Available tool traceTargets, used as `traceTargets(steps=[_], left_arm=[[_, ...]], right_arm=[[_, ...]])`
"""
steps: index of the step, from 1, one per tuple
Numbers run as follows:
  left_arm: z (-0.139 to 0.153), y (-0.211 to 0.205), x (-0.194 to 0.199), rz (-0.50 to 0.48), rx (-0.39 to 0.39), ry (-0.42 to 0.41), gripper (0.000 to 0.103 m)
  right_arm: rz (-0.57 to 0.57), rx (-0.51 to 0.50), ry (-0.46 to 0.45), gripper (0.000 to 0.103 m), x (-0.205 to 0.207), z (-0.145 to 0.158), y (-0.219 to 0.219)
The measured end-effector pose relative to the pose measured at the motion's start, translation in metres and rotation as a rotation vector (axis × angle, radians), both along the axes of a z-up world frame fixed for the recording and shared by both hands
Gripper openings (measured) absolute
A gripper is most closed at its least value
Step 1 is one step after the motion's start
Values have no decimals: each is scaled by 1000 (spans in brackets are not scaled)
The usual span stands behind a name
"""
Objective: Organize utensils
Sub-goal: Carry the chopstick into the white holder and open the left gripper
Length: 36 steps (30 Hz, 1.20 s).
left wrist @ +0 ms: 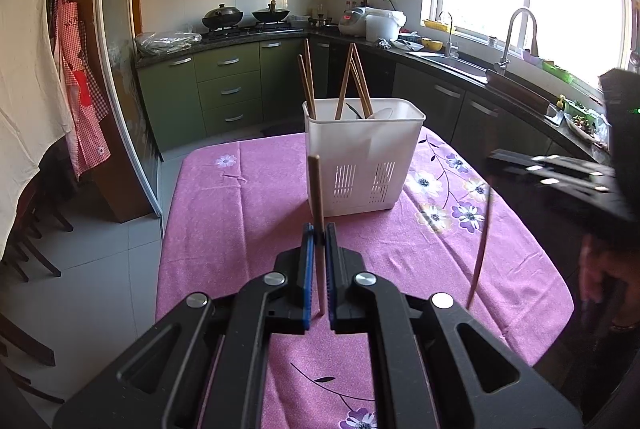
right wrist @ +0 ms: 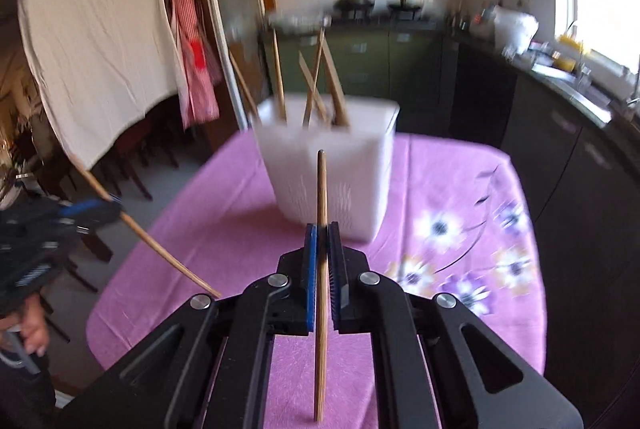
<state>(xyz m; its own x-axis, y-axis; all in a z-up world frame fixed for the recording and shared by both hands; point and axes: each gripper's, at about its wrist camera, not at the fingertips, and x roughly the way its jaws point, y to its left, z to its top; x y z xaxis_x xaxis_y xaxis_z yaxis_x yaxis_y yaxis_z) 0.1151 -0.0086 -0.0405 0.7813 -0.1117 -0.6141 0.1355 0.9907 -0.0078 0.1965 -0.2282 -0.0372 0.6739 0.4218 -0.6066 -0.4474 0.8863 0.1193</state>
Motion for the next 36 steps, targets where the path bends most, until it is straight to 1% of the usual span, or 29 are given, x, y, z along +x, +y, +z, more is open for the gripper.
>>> traceTargets(steps=[2, 4, 9, 15, 19, 26, 31, 36], left_arm=[[0, 0, 0, 0, 3, 0, 5], [0, -1, 0, -1, 6, -1, 5], [0, -5, -1, -6, 18, -6, 5], [2, -4, 4, -13, -3, 9, 5], [13, -7, 9, -34, -3, 5, 5], [62, -19, 28, -80, 2, -45, 5], [112, -26, 54, -85, -18, -107, 5], [148, -36, 80, -75, -17, -160, 5]], right_arm=[[-8, 7, -45, 6, -13, 14, -9], [-13, 16, -70, 6, -26, 21, -15], [-26, 3, -104, 6, -48, 23, -18], [-18, 17, -98, 6, -53, 22, -18], [-17, 22, -95, 6, -53, 21, -20], [-7, 35, -92, 6, -50, 19, -25], [2, 45, -89, 6, -49, 18, -29], [4, 63, -82, 6, -47, 17, -37]])
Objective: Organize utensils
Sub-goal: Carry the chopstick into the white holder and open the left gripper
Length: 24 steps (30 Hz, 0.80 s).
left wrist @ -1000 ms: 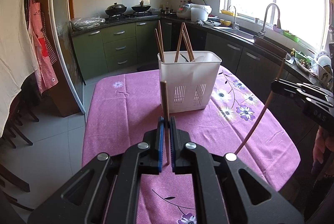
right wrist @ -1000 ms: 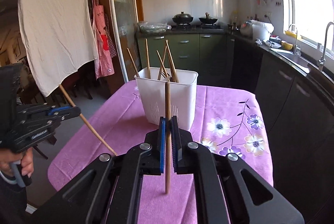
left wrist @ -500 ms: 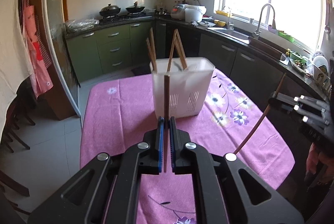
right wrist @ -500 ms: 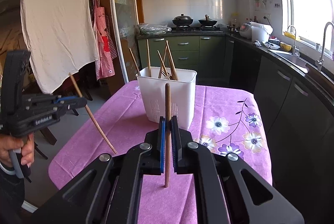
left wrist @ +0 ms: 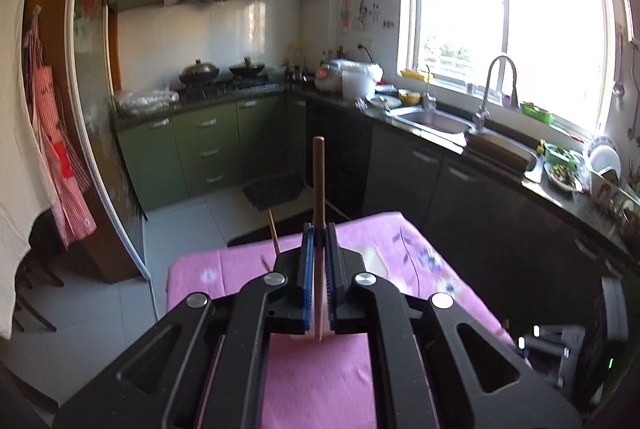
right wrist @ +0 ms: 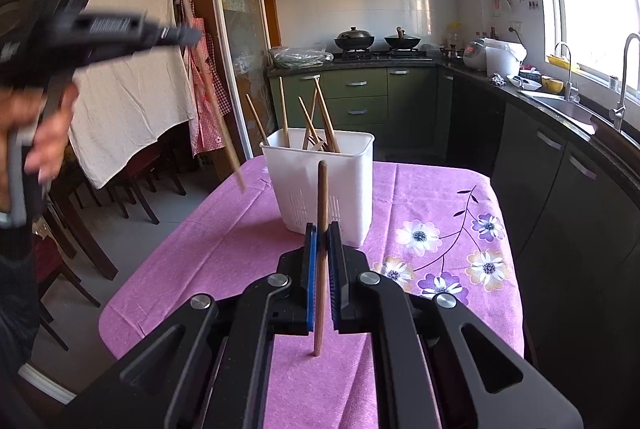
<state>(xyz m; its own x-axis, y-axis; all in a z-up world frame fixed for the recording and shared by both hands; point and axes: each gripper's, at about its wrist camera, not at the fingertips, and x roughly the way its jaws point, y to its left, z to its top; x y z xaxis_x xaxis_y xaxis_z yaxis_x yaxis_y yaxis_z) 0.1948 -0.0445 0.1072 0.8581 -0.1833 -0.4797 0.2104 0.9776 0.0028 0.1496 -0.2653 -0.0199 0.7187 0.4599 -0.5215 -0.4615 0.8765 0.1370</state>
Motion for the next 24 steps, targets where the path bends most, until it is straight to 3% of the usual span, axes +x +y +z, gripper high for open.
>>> traceTargets(steps=[6, 11, 18, 24], left_arm=[[24, -13, 35, 28, 9, -46, 5], [19, -15, 63, 56, 6, -29, 5], [-22, -8, 95, 88, 2, 71, 5], [-63, -2, 100, 82, -6, 152, 6]], right_arm=[[9, 17, 4, 6, -1, -1, -6], [19, 25, 4, 6, -1, -1, -9], [18, 31, 10, 6, 0, -1, -13], [17, 32, 16, 6, 3, -1, -10]])
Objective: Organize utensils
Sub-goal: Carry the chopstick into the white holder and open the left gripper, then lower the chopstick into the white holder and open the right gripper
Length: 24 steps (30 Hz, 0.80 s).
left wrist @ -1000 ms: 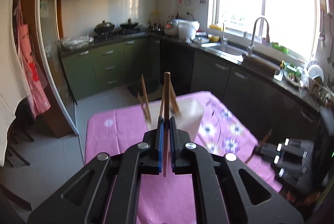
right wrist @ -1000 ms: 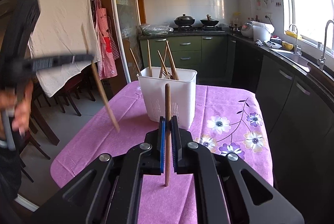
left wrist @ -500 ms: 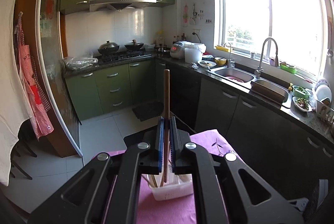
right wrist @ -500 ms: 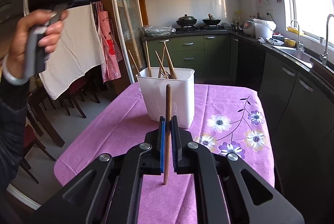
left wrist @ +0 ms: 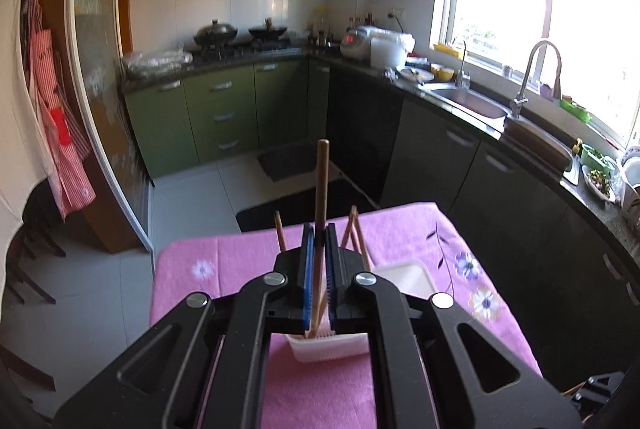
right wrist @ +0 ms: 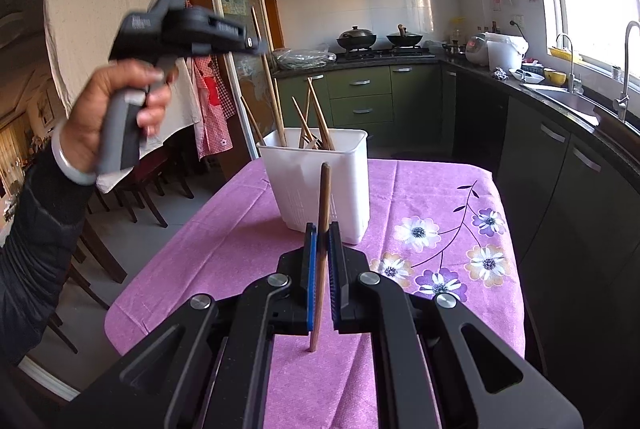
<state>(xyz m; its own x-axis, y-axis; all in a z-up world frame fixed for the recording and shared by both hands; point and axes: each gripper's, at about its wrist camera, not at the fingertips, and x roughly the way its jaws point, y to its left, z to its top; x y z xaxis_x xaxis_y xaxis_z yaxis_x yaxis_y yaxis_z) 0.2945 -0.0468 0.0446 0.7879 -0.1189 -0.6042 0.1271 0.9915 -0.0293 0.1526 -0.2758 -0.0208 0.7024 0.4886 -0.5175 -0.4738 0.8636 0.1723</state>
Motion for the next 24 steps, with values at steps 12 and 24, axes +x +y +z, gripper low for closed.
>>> traceTargets(steps=[12, 24], left_arm=[[-8, 20, -109, -10, -2, -173, 79], [-69, 47, -199, 104, 51, -177, 93]], right_arm=[[32, 14, -20, 6, 25, 34, 11], [-48, 85, -217, 6, 87, 151, 24]])
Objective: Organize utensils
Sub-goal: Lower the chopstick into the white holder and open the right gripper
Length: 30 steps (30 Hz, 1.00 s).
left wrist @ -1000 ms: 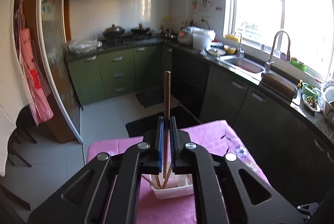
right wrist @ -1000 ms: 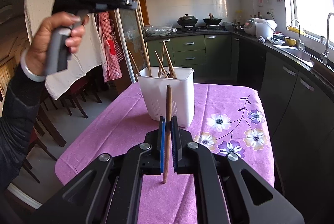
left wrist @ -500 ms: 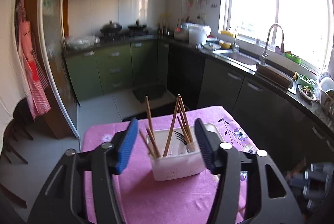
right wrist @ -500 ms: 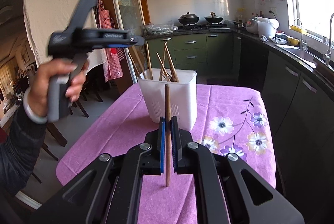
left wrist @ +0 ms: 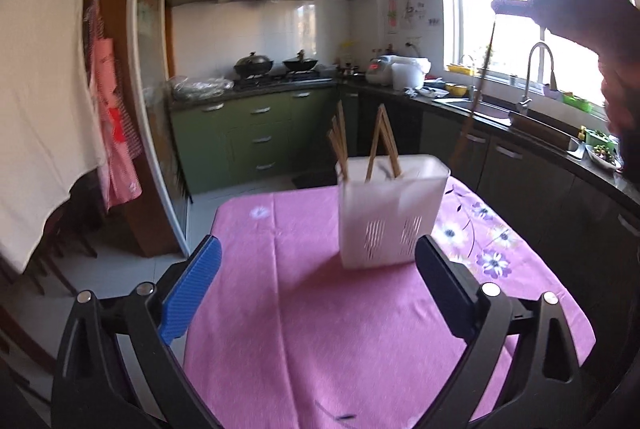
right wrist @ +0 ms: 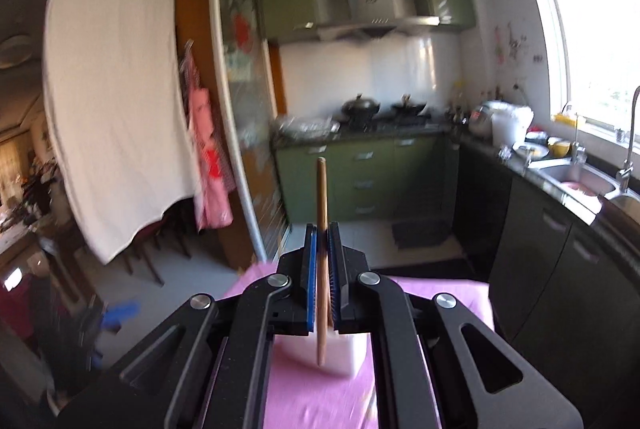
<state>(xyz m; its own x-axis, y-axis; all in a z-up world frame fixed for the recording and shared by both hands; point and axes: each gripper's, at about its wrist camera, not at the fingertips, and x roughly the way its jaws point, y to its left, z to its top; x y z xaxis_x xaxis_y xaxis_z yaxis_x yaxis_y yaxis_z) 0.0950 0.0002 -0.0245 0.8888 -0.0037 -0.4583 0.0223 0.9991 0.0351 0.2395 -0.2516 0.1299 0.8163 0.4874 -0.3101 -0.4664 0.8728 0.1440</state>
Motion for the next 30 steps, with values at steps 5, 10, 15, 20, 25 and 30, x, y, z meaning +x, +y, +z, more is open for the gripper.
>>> traceTargets(steps=[5, 10, 15, 20, 25, 30], left_arm=[[-16, 9, -12, 33, -32, 8, 95], [-22, 12, -16, 60, -67, 5, 95], [-35, 9, -14, 41, -92, 42, 96], [-40, 4, -13, 32, -90, 60, 96], [-42, 3, -15, 33, -101, 67, 96], [-46, 3, -16, 33, -111, 76, 96]], right_arm=[[-51, -33, 13, 6, 41, 3, 17], [-64, -78, 88, 6, 71, -26, 32], [-50, -113, 166, 6, 92, -65, 46], [-31, -143, 227, 7, 102, -102, 56], [-12, -143, 242, 14, 96, -114, 57], [-4, -105, 166, 25, 44, -104, 38]])
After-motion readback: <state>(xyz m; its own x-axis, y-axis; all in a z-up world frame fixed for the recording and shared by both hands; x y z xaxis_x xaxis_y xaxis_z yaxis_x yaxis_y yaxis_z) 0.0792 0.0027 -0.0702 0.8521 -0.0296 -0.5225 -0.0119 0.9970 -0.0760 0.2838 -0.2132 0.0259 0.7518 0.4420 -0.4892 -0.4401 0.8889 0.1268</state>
